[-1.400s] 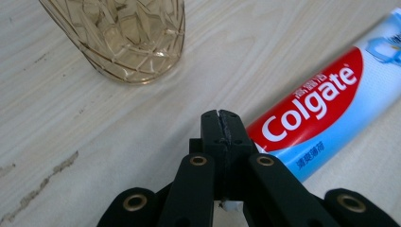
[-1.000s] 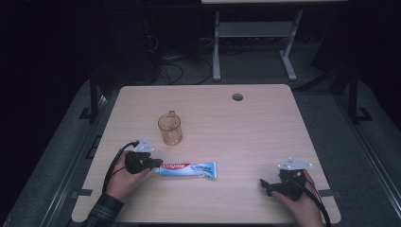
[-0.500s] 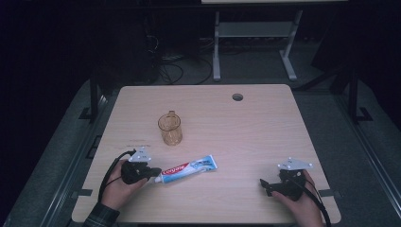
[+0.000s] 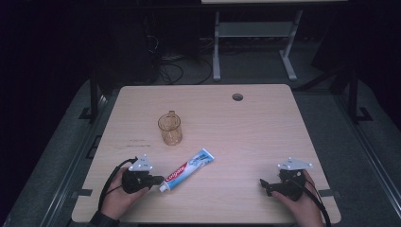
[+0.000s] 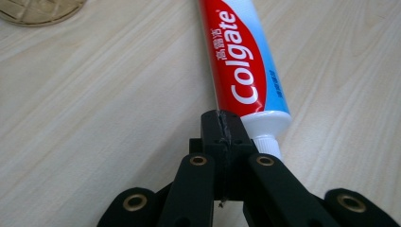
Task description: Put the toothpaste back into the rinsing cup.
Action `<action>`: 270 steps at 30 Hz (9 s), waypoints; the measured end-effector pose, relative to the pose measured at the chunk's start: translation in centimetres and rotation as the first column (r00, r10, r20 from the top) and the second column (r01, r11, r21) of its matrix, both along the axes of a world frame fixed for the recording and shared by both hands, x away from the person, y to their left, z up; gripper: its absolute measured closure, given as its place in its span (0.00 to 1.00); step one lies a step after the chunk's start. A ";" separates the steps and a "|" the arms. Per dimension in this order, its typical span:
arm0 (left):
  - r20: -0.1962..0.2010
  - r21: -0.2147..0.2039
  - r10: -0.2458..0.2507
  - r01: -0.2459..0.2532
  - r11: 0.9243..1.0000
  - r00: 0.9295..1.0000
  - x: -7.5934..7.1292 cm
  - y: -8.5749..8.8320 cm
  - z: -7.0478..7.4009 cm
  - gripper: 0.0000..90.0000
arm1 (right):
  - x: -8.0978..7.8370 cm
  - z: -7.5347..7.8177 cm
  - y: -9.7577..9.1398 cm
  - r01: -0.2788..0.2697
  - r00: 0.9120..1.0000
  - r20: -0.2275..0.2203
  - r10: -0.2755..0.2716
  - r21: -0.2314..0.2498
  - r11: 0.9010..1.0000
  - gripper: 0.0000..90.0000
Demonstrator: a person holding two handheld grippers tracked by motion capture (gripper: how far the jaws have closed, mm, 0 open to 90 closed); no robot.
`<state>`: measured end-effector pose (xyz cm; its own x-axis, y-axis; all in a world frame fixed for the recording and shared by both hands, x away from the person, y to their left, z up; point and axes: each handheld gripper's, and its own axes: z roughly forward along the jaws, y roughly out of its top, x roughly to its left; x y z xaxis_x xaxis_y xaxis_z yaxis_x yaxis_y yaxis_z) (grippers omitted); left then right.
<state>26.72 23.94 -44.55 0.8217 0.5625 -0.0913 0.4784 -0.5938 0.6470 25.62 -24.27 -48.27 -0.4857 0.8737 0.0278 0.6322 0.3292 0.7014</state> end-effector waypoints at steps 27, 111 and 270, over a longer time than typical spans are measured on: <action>-0.003 -0.019 0.102 -0.102 0.995 0.995 2.5 0.5 1.6 0.48 | 0.0 0.0 0.0 0.000 1.000 0.000 0.000 0.000 1.000 0.02; -0.010 0.175 0.012 -0.010 0.985 1.000 7.6 -13.5 -0.6 0.55 | 0.0 0.0 0.0 0.000 1.000 0.000 0.000 0.000 1.000 0.02; 0.295 -0.394 -0.053 0.172 0.903 0.954 13.1 -4.6 16.8 0.81 | -0.1 0.0 0.0 -0.004 1.000 -0.001 0.004 0.003 1.000 0.02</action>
<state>39.78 19.31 -27.70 0.9030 0.4255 -0.0591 0.1959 -0.2854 0.9382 25.56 -24.26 -48.25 -0.4892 0.8716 0.0307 0.6316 0.3298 0.7016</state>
